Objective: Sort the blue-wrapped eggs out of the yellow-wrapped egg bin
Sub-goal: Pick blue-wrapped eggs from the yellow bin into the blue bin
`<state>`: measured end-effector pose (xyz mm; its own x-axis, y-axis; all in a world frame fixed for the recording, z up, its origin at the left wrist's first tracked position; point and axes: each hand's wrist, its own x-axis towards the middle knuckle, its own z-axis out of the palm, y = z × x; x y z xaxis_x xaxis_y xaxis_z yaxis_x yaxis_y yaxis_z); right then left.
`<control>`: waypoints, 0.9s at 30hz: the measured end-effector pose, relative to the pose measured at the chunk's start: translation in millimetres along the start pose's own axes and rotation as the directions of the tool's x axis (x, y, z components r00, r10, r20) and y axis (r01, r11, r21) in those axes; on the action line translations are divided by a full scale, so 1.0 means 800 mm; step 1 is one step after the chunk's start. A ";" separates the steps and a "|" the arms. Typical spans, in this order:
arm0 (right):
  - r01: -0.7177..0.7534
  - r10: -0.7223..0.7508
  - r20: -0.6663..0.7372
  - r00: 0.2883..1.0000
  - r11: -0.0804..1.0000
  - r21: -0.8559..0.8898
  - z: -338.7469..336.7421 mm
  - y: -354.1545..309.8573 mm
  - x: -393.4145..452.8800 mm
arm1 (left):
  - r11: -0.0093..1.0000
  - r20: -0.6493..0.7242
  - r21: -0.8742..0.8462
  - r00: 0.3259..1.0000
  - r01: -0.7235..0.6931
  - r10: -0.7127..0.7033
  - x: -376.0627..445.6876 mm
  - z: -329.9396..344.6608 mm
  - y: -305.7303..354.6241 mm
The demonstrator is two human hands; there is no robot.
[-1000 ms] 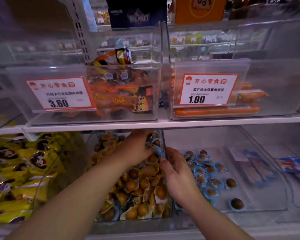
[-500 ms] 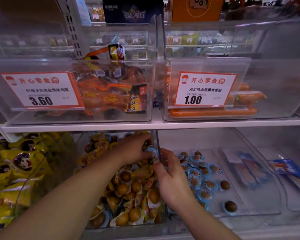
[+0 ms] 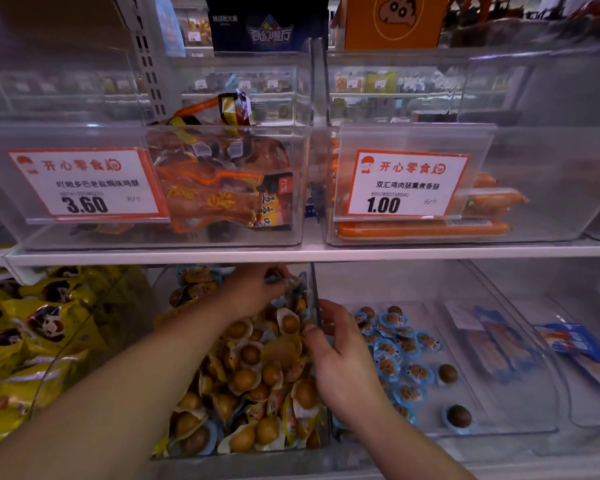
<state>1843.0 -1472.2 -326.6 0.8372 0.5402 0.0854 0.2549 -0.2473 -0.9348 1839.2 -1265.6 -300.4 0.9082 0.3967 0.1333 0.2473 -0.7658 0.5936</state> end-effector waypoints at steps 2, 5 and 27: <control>0.002 -0.002 -0.010 1.000 1.000 0.004 -0.001 0.001 0.001 | 0.997 -0.026 -0.076 0.999 0.018 -0.020 -0.017 -0.018 0.000; -0.005 0.005 -0.010 1.000 1.000 0.010 -0.001 -0.002 0.001 | 0.993 -0.141 -0.110 0.989 0.031 -0.047 -0.057 -0.030 0.003; 0.543 -0.267 0.487 0.832 0.205 -0.814 0.032 -0.055 -0.008 | -0.139 0.217 -0.975 0.856 0.171 -0.469 -0.205 -0.048 -0.006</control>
<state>1814.2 -1443.9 -294.9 0.3924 0.9070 0.1529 0.9008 -0.4125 0.1354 1676.2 -1307.5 -294.3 0.7346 0.5893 -0.3362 -0.2088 0.6679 0.7144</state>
